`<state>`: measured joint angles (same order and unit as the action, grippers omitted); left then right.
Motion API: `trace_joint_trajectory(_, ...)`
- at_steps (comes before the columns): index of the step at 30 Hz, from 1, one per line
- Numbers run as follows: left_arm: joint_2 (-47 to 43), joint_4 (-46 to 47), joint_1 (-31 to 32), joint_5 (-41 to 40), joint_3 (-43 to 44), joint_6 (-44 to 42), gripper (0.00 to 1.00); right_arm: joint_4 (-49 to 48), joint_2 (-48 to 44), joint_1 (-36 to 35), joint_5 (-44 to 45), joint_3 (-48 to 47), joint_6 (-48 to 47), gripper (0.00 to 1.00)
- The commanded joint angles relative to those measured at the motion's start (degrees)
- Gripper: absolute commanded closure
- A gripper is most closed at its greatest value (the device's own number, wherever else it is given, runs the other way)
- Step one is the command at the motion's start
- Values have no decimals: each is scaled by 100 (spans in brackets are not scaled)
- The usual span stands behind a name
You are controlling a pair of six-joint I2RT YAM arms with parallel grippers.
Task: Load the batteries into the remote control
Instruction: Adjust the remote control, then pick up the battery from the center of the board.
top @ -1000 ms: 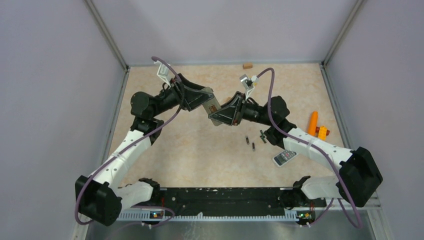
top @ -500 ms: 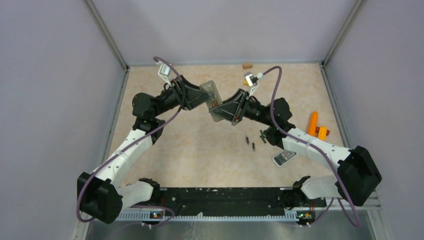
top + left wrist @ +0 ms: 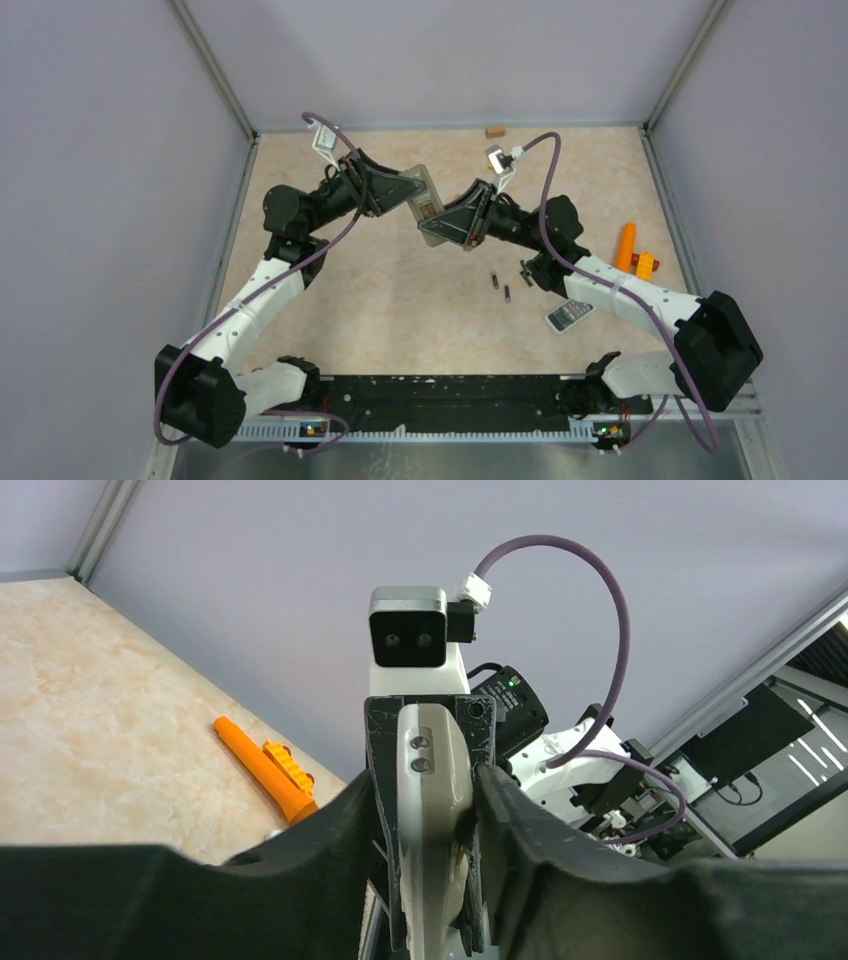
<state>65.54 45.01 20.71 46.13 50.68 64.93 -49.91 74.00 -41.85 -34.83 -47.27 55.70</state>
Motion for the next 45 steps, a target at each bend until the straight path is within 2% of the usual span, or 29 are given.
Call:
trace_joint_trajectory(1, -105, 157, -44, -139, -60, 49, 59, -278, 16, 10, -157, 6, -12, 100)
trace_joint_trajectory(2, -103, 156, -51, -139, -80, 47, 69, -286, 32, 9, -175, 14, 1, 100)
trace_joint_trajectory(3, -84, 164, -50, -139, -95, 40, 86, -274, 45, 10, -200, 9, 10, 100)
trace_joint_trajectory(4, -71, 165, -54, -123, -105, 8, 99, -243, 65, 12, -214, 1, 5, 100)
trace_joint_trajectory(5, -67, 133, -50, -110, -114, -82, 100, -183, 78, 10, -228, -20, -5, 98)
trace_joint_trajectory(6, -76, 65, -56, -102, -123, -240, 100, -83, 87, 17, -241, -50, -51, 81)
trace_joint_trajectory(7, -114, -137, -71, -124, -133, -461, 100, 125, 84, 23, -239, -95, -146, 56)
trace_joint_trajectory(8, -171, -453, -88, -192, -121, -738, 100, 335, 64, 27, -210, -131, -253, 38)
trace_joint_trajectory(9, -272, -859, -99, -291, -102, -1094, 100, 576, 27, 32, -176, -160, -380, 30)
trace_joint_trajectory(11, -416, -1556, -125, -422, -32, -1781, 100, 987, -79, 65, -36, -146, -590, 23)
trace_joint_trajectory(16, -576, -2602, -201, -663, 87, -2840, 100, 1993, -653, 331, 597, 94, -1094, 23)
trace_joint_trajectory(19, -584, -2874, -238, -631, 118, -3305, 100, 3063, -1057, 507, 1633, 122, -1456, 27)
trace_joint_trajectory(21, -609, -2981, -243, -612, 99, -3488, 100, 3713, -1189, 564, 2174, 100, -1748, 36)
trace_joint_trajectory(24, -651, -2971, -246, -512, -3, -3623, 100, 4644, -1068, 607, 2869, -79, -2138, 54)
trace_joint_trajectory(27, -681, -3021, -251, -432, -76, -3813, 100, 5579, -769, 607, 3403, -391, -2343, 63)
trace_joint_trajectory(30, -693, -3015, -251, -308, -108, -3980, 100, 6151, -568, 607, 4031, -476, -2354, 63)
trace_joint_trajectory(33, -705, -3038, -252, -416, -155, -4014, 100, 6532, -310, 607, 4399, -448, -2379, 56)
trace_joint_trajectory(38, -777, -3018, -252, -612, -232, -3910, 100, 7224, 499, 607, 4355, -694, -2522, 47)
trace_joint_trajectory(41, -767, -3033, -252, -681, -233, -3926, 100, 7433, 918, 607, 4335, -744, -2512, 47)
trace_joint_trajectory(45, -688, -3040, -252, -682, -234, -3846, 100, 7132, 1239, 599, 4201, -659, -2568, 54)
